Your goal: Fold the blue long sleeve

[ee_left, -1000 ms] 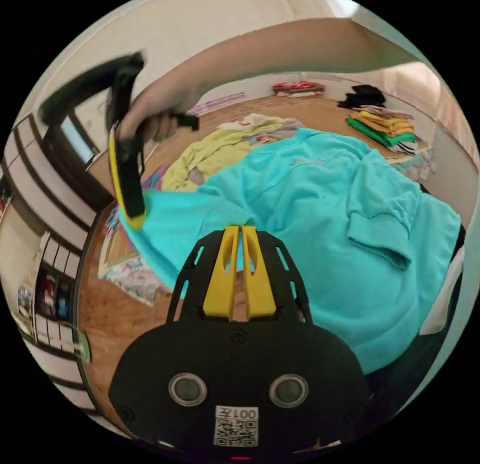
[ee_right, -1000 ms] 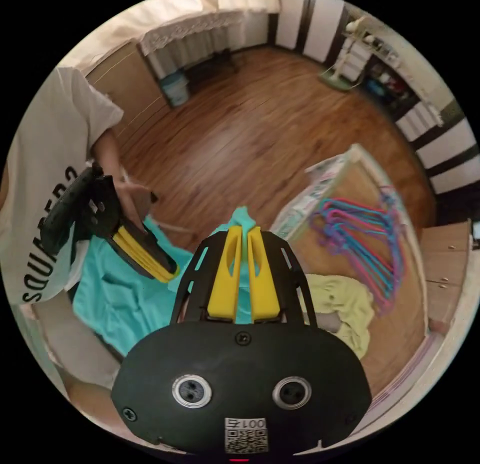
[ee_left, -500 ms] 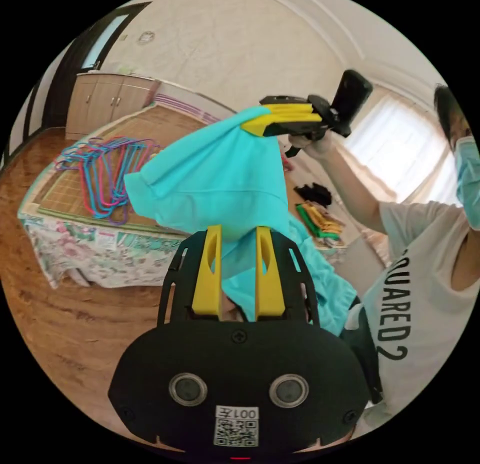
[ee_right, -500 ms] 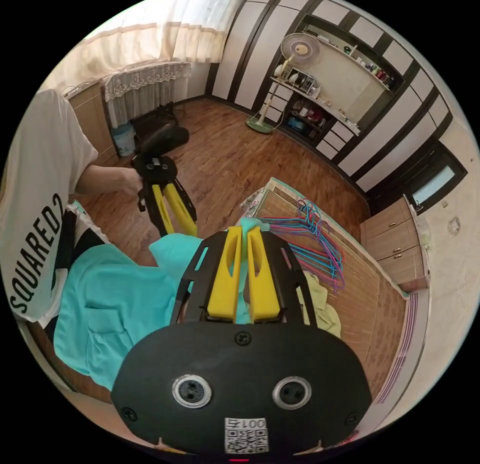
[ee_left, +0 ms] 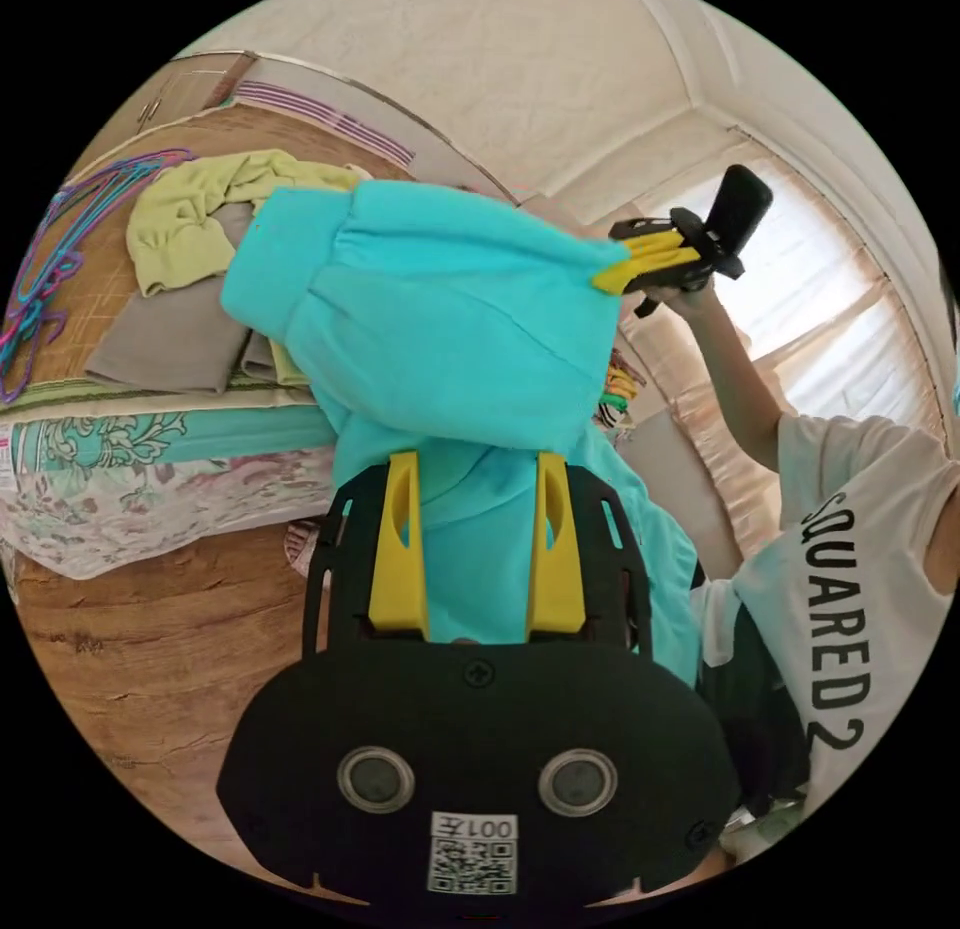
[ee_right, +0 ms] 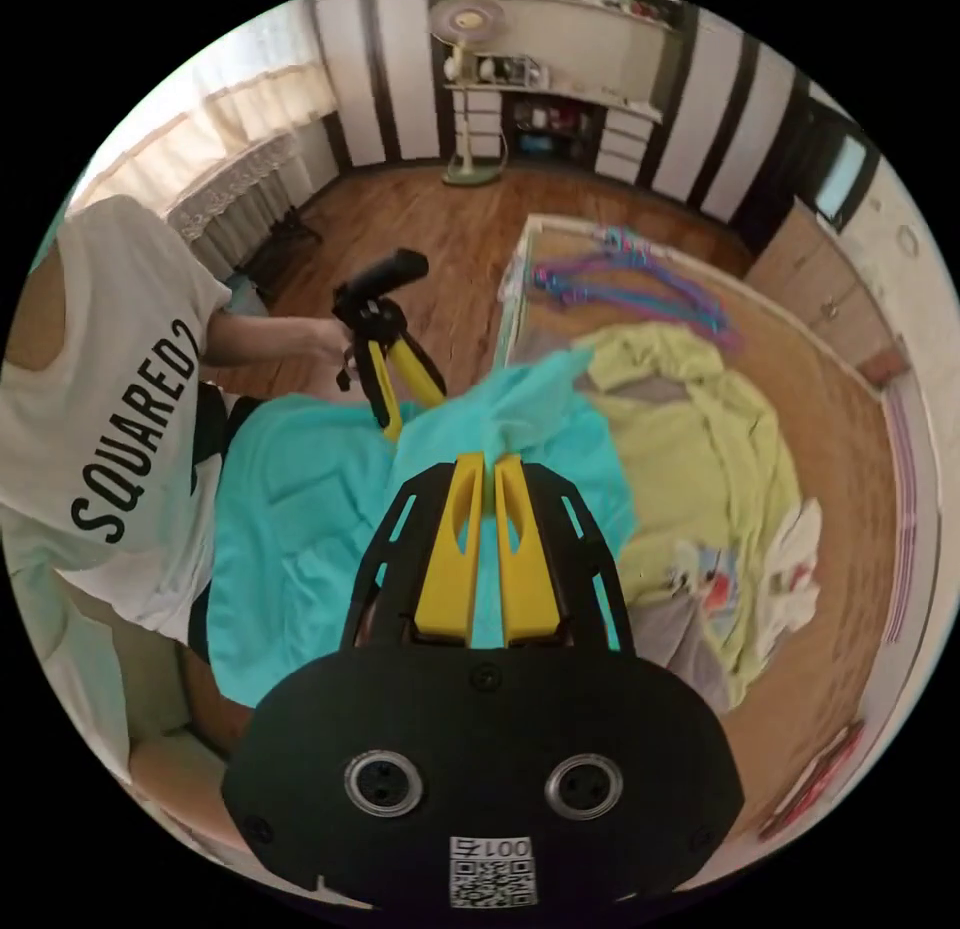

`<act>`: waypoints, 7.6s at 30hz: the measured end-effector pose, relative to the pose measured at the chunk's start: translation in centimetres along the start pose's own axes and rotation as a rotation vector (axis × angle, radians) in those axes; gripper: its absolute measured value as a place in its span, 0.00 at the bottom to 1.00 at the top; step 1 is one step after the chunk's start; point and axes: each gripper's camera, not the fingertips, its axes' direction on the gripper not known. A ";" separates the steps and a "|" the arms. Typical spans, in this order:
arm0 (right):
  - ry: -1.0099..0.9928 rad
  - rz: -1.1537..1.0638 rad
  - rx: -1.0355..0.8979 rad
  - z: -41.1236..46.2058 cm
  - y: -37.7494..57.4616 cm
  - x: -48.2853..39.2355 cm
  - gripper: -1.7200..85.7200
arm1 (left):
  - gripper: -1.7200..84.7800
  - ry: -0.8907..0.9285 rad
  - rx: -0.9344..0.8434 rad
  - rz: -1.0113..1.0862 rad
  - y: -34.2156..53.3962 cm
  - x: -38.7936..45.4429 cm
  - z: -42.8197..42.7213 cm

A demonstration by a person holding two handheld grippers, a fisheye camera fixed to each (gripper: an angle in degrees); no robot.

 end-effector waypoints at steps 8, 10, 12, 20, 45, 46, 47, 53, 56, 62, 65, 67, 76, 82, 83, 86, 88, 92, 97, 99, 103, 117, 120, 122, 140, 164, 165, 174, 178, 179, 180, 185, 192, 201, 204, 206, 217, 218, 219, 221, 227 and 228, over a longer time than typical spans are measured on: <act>-0.074 0.173 -0.151 3.1 6.9 2.7 0.05 | 0.16 -0.054 -0.012 0.005 -1.3 -2.3 -1.1; -0.077 0.170 -0.084 1.8 6.6 3.7 0.06 | 0.17 -0.085 -0.032 0.016 -1.8 -2.6 -1.8; -0.077 0.147 -0.046 1.2 6.0 4.5 0.08 | 0.18 -0.117 -0.033 0.025 -2.2 -2.8 -2.8; -0.045 0.140 -0.045 4.5 1.0 9.0 0.16 | 0.18 -0.157 -0.006 -0.006 -4.8 -4.9 -4.2; -0.013 -0.041 0.684 -12.7 3.1 5.4 0.05 | 0.01 -0.888 0.429 0.130 -15.3 22.5 -21.8; -0.016 -0.084 0.705 -14.0 3.9 4.0 0.05 | 0.01 -0.919 0.413 0.165 -15.6 25.4 -21.6; -0.017 -0.119 0.726 -15.4 5.1 2.5 0.05 | 0.01 -0.941 0.396 0.213 -15.7 28.4 -21.0; -0.054 -0.257 0.701 -20.5 14.3 -6.6 0.05 | 0.01 -0.841 0.242 0.519 -15.2 42.0 -13.0; -0.046 -0.238 0.594 -20.5 20.8 -11.3 0.05 | 0.01 -0.614 0.071 0.658 -14.8 46.8 -5.8; -0.102 0.134 0.322 -12.9 33.9 -16.4 0.04 | 0.02 -0.400 -0.275 0.852 -11.3 51.3 12.8; -0.169 0.298 0.204 -7.2 38.1 -18.1 0.04 | 0.05 -0.420 -0.479 0.886 -8.8 51.5 19.5; -0.216 0.352 0.156 -4.7 39.7 -19.1 0.04 | 0.07 -0.492 -0.558 0.890 -8.1 51.1 21.1; -0.253 0.355 0.057 -3.6 40.9 -21.3 0.03 | 0.06 -0.754 -0.610 0.584 -14.0 43.7 17.5; -0.203 0.399 -0.098 -3.3 40.6 -20.0 0.03 | 0.10 -0.998 -0.708 0.655 -14.5 40.9 20.1; -0.181 0.404 -0.095 -3.8 40.4 -19.9 0.04 | 0.11 -1.007 -0.729 0.674 -14.2 40.6 20.9; -0.083 0.426 -0.002 -5.3 39.6 -19.1 0.05 | 0.11 -1.003 -0.694 0.690 -13.4 40.7 21.6; -0.020 0.438 0.116 -6.0 38.4 -17.9 0.06 | 0.10 -1.015 -0.666 0.685 -13.0 41.0 21.6; 0.061 0.472 0.297 -4.1 33.3 -12.5 0.10 | 0.02 -1.044 -0.598 0.667 -11.9 42.0 20.0; 0.133 0.437 0.166 4.6 21.9 -4.7 0.14 | 0.01 -1.032 -0.398 0.513 -11.4 43.8 13.3; 0.091 0.434 0.135 8.2 17.5 -1.7 0.16 | 0.01 -1.158 -0.257 0.434 -10.8 44.5 10.1; 0.048 0.552 0.103 14.2 11.1 5.3 0.15 | 0.02 -1.209 -0.197 0.417 -8.9 44.9 5.9; -0.072 0.689 0.019 16.5 10.3 11.1 0.05 | 0.11 -0.983 -0.356 0.800 -5.9 44.5 12.7; -0.115 0.665 0.032 17.7 10.0 11.8 0.06 | 0.09 -0.921 -0.436 0.863 -4.8 44.6 11.7; -0.126 0.675 0.067 18.2 9.4 12.4 0.06 | 0.09 -0.886 -0.467 0.870 -4.0 44.2 10.5; 0.103 0.612 0.160 15.8 1.7 14.3 0.03 | 0.01 -1.101 -0.315 0.813 -0.2 40.7 2.4; -0.112 0.553 0.059 19.1 -0.5 17.5 0.10 | 0.01 -0.964 0.046 0.304 1.8 28.0 -17.7; -0.102 0.551 0.046 19.5 -0.7 17.3 0.09 | 0.01 -0.966 0.051 0.312 1.7 28.0 -17.9; 0.105 0.462 0.012 18.5 -4.4 14.0 0.03 | 0.01 -1.134 0.182 0.240 1.7 28.4 -22.6; 0.106 0.418 -0.045 18.4 -5.4 13.0 0.03 | 0.01 -0.926 0.131 0.152 1.2 25.1 -23.3; 0.097 0.401 -0.100 19.5 -5.5 12.9 0.03 | 0.01 -0.904 0.069 0.169 0.4 24.6 -22.0; 0.087 0.381 -0.129 20.1 -5.5 12.8 0.04 | 0.01 -0.910 0.056 0.175 0.1 24.5 -21.3; 0.144 0.369 -0.114 15.6 -2.1 9.9 0.05 | 0.01 -0.916 -0.036 0.302 -3.2 27.0 -16.5; 0.327 0.423 -0.015 1.3 11.9 -3.3 0.08 | 0.08 -0.654 -0.147 0.672 -7.2 35.4 -9.1; 0.148 0.814 -0.079 0.5 33.0 -20.0 0.14 | 0.11 -0.295 -0.435 0.968 -14.3 43.2 4.5; 0.075 0.870 -0.029 2.5 35.8 -22.5 0.13 | 0.08 -0.290 -0.522 0.974 -15.7 44.2 8.8; 0.013 0.893 -0.010 4.0 37.3 -23.5 0.10 | 0.04 -0.349 -0.564 0.958 -16.2 44.6 11.4; 0.182 0.797 0.291 -3.7 40.8 -32.3 0.04 | 0.01 -0.463 -0.349 1.008 -15.0 53.3 6.7; 0.128 0.810 0.287 -3.2 41.7 -32.5 0.04 | 0.01 -0.455 -0.370 0.993 -14.7 53.6 7.5; 0.102 0.823 0.281 -2.8 42.2 -32.6 0.04 | 0.01 -0.450 -0.382 0.986 -14.5 53.7 8.0; 0.090 0.911 0.176 -0.6 43.8 -33.0 0.04 | 0.01 -0.457 -0.483 0.967 -13.8 53.8 11.1; 0.131 0.967 0.169 -2.2 45.8 -37.1 0.05 | 0.02 -0.557 -0.570 0.895 -13.7 55.0 11.9; 0.131 0.969 0.166 -2.6 46.0 -37.7 0.05 | 0.02 -0.577 -0.584 0.886 -13.7 54.8 11.4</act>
